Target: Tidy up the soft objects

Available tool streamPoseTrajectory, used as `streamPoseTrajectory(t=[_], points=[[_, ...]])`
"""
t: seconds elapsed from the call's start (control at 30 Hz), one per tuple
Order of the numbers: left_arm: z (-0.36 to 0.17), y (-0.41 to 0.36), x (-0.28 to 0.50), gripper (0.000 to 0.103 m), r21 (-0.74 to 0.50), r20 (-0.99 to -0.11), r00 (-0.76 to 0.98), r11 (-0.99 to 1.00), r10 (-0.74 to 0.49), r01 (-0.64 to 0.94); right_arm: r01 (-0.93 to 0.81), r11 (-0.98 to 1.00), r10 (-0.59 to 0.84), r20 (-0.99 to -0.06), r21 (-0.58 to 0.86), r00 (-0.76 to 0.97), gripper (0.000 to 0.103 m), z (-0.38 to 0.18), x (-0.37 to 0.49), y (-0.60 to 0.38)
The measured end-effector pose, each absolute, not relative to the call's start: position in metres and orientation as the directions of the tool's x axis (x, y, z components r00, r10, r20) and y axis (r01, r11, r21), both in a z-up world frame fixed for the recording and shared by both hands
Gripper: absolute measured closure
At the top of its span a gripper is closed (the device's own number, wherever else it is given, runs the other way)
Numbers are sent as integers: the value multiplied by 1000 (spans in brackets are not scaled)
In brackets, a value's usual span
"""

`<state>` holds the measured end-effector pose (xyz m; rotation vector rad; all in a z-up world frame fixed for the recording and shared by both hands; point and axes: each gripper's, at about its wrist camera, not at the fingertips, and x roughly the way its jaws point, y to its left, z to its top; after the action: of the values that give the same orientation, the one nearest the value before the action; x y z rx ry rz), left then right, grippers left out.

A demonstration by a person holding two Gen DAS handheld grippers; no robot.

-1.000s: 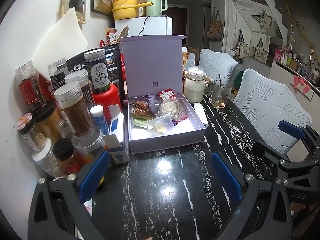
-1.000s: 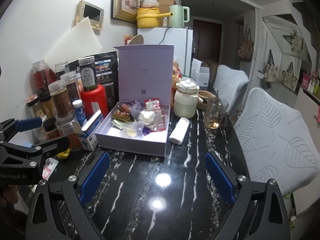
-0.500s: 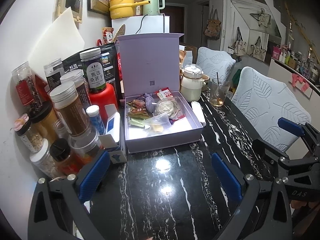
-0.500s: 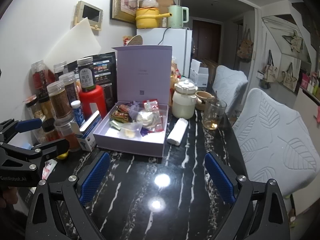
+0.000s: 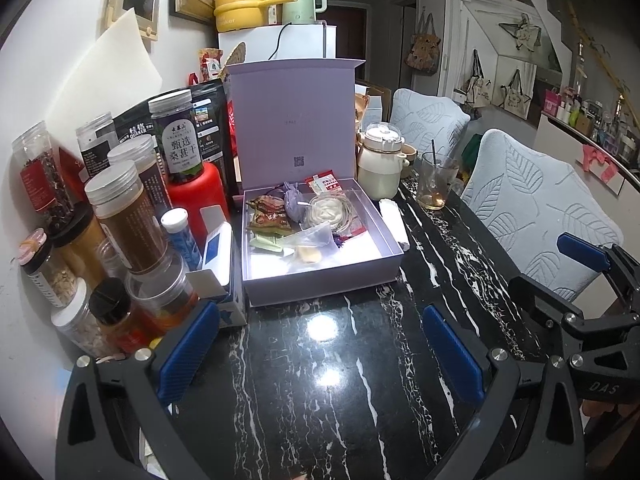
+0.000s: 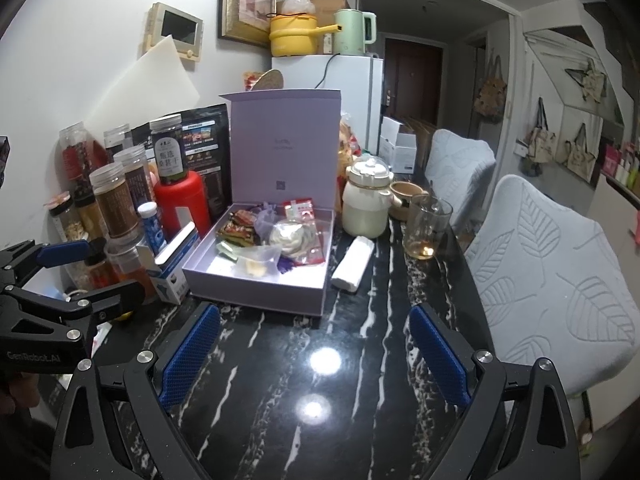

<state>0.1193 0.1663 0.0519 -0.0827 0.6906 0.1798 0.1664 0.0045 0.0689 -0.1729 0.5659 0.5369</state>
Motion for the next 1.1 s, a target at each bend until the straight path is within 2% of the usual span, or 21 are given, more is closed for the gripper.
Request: streamPoseTrajectory(t=[1.1], points=[[48, 166, 127, 0, -16, -651, 747, 982, 133, -188, -519, 855, 428, -562, -4, 708, 6, 64, 173, 0]])
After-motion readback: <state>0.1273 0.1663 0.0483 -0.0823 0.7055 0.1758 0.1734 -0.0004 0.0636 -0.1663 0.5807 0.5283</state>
